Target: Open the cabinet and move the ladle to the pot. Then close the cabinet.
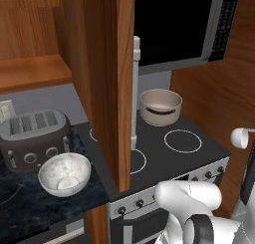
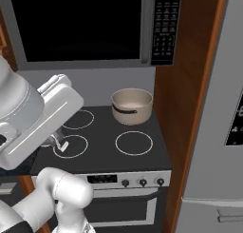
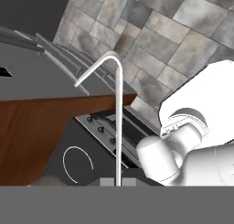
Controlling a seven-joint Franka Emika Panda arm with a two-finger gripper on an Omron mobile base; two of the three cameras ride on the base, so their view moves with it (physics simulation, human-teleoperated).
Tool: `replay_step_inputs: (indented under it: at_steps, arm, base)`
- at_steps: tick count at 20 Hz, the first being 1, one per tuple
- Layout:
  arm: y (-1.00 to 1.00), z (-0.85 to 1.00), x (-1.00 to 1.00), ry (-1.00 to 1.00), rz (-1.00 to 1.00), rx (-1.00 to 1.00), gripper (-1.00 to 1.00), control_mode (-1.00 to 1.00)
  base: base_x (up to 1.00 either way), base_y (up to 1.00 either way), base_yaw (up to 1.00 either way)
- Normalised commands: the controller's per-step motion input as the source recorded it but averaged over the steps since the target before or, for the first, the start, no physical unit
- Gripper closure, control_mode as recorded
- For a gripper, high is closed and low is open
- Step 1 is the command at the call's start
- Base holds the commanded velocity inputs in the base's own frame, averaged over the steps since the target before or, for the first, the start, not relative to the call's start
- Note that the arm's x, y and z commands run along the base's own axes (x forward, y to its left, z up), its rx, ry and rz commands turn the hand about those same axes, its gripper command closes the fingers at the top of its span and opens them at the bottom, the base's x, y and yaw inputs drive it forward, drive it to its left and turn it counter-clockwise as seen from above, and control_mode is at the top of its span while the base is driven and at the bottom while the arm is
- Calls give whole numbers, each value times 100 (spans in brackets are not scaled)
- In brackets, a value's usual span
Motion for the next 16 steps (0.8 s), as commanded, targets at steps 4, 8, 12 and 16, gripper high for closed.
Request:
replay_step_inputs:
  at_steps: [4,8,12,16]
  arm:
    - [0,0,0,0,0,0,100,100]
    - [0,0,75,-8,11,0,100,-100]
    - [5,0,60,-13,2,0,100,-100]
    - [13,0,33,-21,0,0,100,-100]
  base:
    - [86,-2,20]
    - [0,0,0]
    - [0,0,0]
    - [0,0,0]
